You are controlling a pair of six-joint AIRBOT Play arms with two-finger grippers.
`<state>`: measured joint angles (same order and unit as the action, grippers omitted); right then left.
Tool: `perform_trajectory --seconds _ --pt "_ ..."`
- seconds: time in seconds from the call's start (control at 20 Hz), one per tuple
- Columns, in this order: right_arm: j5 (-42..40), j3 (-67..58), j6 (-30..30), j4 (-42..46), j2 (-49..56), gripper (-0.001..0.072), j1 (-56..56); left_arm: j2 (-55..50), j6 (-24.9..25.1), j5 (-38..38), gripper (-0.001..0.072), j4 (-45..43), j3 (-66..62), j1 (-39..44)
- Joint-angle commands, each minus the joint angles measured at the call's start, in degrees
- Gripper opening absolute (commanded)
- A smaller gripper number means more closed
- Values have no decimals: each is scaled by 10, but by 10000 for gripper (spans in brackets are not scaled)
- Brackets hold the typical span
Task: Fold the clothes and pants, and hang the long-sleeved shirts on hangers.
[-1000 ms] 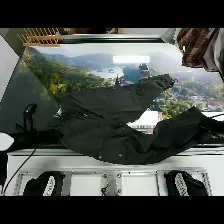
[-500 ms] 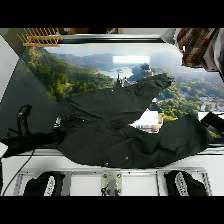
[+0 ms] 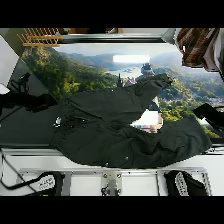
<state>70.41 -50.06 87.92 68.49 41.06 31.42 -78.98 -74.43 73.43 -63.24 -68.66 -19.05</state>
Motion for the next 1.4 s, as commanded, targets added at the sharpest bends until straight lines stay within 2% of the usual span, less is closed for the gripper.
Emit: perform_trajectory --seconds 0.0,0.15,0.35,0.6,0.9,0.95,1.05,1.1,1.15,1.2,1.3,1.35 --pt "25 0 -27 -19 0 669 -1 -200 24 15 693 4 -131 -17" --pt "52 0 -26 -19 0 668 -1 -275 76 14 694 16 -196 -18" --pt "63 0 -26 -19 0 668 -1 -329 138 28 693 93 -253 -18" --pt "66 1 -26 -41 0 668 -1 -369 141 42 693 92 -274 -3" --pt "66 1 -26 -43 0 668 -1 -367 142 56 692 93 -271 30" --pt "66 1 -26 -43 0 668 -1 -367 142 53 613 93 -271 38" --pt "66 1 -26 -43 0 668 -1 -367 141 46 338 94 -272 50" --pt "66 1 -26 -43 0 667 -1 -367 138 45 153 94 -273 54" --pt "66 1 -26 -43 0 667 -1 -367 136 46 16 93 -278 55" --pt "64 1 -26 -43 0 663 -1 -365 124 46 16 93 -289 55" --pt "42 0 -26 -43 4 514 -1 -352 110 45 16 91 -320 48" --pt "19 0 -26 -47 12 512 -1 -342 105 45 16 86 -338 44"
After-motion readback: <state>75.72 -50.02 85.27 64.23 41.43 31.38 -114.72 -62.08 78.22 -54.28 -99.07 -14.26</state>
